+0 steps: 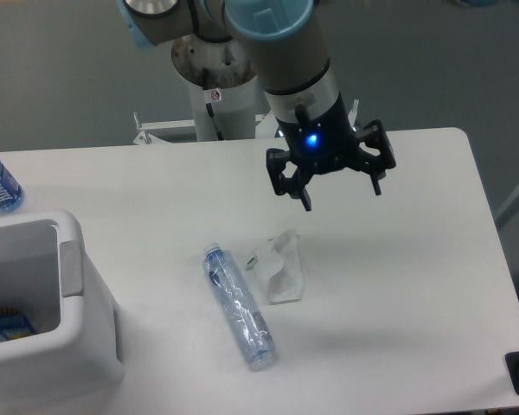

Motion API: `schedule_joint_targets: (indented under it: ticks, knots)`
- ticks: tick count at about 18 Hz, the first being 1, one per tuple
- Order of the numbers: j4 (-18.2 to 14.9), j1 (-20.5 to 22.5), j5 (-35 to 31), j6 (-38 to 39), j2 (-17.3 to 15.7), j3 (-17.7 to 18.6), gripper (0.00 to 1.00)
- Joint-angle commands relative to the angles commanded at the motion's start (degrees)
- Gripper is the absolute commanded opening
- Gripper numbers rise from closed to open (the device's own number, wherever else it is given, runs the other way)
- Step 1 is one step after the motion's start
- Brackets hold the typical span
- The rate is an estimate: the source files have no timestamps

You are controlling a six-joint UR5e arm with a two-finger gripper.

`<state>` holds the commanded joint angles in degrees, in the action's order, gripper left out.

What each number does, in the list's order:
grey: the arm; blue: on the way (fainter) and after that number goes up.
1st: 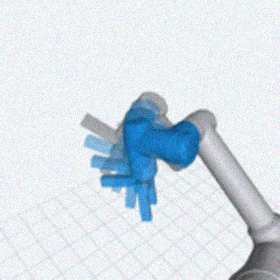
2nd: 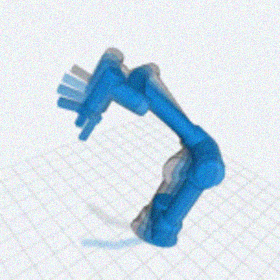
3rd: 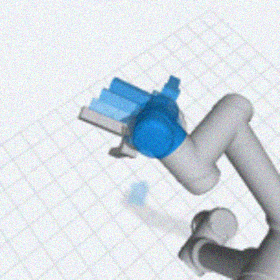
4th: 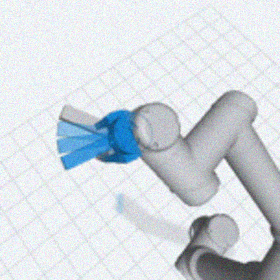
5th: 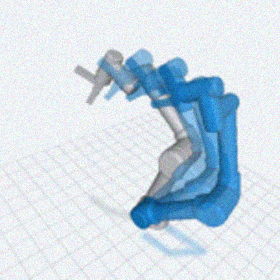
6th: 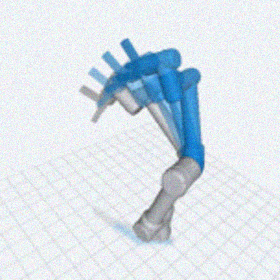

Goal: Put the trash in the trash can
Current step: 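Move the open gripper down over the clear plastic bottle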

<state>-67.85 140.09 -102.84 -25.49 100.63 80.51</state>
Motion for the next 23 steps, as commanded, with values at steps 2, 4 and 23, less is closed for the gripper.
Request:
schedule_joint_targets:
  ticks: [2,4,23]
  knots:
    - [0.0,0.36,0.62,0.0,0.0,0.0,1.0]
    - [0.09,0.27,1.06,0.87,-0.09,0.0,1.0]
    - [13.97,-3.07,25.22,14.33,13.35,6.68,1.0]
